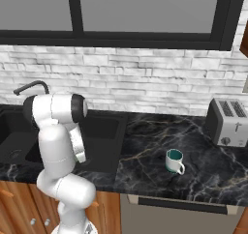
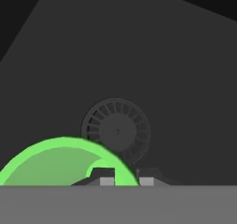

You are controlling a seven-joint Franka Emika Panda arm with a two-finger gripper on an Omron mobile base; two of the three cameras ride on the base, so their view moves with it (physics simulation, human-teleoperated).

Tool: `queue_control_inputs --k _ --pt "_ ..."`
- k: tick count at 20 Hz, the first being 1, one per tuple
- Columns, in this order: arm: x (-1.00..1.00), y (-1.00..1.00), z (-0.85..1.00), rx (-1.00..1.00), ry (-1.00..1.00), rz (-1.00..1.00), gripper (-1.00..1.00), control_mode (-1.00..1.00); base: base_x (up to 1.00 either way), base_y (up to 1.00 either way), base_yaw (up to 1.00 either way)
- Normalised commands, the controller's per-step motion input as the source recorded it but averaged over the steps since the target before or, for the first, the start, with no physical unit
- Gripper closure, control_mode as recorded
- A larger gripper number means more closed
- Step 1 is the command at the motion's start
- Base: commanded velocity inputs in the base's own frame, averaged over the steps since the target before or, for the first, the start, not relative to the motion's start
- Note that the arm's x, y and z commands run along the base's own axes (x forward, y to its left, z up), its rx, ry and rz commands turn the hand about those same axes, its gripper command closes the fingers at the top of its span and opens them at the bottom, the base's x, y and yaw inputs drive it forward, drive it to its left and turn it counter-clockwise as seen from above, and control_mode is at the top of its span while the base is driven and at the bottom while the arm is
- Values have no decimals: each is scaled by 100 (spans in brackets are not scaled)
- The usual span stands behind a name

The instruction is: Move any existing items from the left basin to the right basin for drying. Then move the mug from the counter to the left basin of the sink for washing.

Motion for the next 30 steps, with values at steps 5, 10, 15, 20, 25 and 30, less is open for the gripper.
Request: queue_control_inputs --k 5,10,15,20,25,30 --pt "13 17 -34 -2 0 0 100 -100 0 0 0" --pt "7 17 -25 -1 2 0 100 -100 0 0 0" --pt "3 4 -9 -1 0 0 -100 -100 0 0 0" --pt "0 0 24 -1 0 -4 -100 -100 0 0 0" --pt "0 0 47 -3 0 -8 -100 -100 0 0 0" --pt "0 0 58 -4 0 -9 -100 -100 0 0 0"
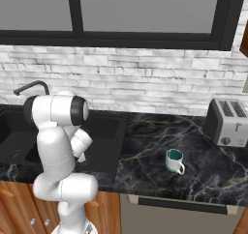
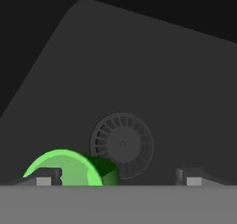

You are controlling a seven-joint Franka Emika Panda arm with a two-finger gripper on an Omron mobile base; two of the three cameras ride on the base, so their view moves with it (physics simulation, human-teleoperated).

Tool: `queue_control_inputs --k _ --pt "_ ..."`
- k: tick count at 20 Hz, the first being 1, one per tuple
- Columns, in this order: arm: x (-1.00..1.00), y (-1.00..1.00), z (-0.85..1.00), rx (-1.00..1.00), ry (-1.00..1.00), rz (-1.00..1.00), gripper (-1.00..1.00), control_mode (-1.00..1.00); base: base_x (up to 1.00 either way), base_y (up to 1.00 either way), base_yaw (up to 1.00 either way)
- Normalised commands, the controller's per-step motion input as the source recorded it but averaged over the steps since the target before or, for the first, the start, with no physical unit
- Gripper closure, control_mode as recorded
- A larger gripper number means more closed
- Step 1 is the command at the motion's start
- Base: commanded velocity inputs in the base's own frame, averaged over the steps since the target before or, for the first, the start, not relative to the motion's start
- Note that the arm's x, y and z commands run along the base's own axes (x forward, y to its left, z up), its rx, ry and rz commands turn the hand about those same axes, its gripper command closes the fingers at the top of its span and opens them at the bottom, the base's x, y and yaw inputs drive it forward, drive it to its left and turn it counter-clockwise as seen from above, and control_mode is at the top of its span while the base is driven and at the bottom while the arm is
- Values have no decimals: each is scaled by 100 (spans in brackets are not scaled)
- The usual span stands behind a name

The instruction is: Move any existing items from the left basin to the right basin for drying. Then move the mug from the counter to the left basin of the sink for washing.

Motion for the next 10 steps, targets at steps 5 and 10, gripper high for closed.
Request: queue_control_inputs --k 5,10 --pt "-2 0 66 -1 0 -10 -100 -100 0 0 0" --pt "-2 0 72 0 1 -8 -100 -100 0 0 0"
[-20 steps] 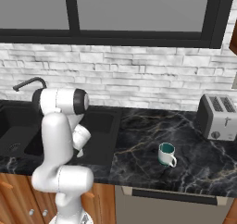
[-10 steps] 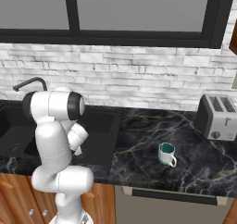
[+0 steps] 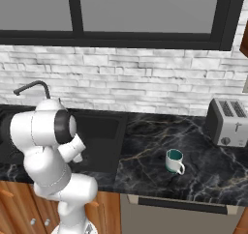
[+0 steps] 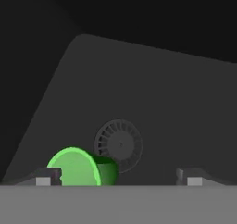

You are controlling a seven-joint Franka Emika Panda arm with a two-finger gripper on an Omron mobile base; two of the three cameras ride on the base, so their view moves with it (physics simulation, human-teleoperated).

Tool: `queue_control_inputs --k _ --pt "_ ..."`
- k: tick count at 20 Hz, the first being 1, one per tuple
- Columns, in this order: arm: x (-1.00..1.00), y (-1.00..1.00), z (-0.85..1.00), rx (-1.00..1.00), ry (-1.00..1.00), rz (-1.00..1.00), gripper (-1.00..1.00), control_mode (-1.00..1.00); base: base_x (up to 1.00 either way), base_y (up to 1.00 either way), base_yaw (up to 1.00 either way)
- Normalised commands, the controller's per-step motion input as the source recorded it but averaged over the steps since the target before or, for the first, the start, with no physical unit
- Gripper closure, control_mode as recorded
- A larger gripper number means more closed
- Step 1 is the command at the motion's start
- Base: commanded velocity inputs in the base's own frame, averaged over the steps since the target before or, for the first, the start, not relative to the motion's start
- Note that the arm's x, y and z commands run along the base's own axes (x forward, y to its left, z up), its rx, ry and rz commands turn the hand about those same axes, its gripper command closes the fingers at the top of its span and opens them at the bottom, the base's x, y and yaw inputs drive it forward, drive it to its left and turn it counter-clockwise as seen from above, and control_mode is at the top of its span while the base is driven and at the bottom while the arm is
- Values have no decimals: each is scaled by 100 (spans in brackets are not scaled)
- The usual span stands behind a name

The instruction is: Move any existing items from the left basin to the right basin for drying. Then move the mug from the counter to the left basin of the sink for washing.

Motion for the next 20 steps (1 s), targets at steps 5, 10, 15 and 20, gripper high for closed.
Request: queue_control_inputs --k 5,10,15,20 --pt "0 -4 84 -2 1 -6 -100 -100 0 0 0" --pt "6 -1 89 -6 4 -9 -100 -100 0 0 0" --pt "0 -1 86 -4 7 -7 -100 -100 0 0 0" --pt "0 -4 75 -2 6 -5 -100 -100 0 0 0"
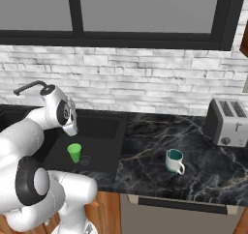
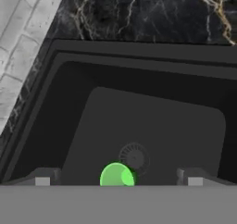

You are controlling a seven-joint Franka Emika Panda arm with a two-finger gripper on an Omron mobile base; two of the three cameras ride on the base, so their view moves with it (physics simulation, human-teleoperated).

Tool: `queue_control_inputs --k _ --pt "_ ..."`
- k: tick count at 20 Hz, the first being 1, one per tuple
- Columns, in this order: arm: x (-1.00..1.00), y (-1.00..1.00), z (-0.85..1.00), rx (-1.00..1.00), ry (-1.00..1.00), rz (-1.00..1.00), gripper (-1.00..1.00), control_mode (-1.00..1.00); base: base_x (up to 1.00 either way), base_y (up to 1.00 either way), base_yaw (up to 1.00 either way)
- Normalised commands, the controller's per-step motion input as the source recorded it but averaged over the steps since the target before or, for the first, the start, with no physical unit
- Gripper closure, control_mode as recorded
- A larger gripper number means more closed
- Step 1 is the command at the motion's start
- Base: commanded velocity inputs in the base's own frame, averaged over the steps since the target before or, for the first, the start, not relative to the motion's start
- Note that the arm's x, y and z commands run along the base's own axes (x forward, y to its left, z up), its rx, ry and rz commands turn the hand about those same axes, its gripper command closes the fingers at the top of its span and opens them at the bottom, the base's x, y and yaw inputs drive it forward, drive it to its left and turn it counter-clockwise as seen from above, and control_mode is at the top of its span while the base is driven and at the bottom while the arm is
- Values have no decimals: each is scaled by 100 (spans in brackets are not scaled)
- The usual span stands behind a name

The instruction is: Move any existing items from the left basin to the right basin for drying. Then move the mug from the counter to the left basin of the sink for washing.

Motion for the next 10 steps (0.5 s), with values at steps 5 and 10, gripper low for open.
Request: queue_control_inputs --k 5,10 --pt "0 -19 46 -1 2 -5 -100 -100 0 0 0" --pt "-14 -38 36 -1 3 -7 -100 -100 0 0 0"
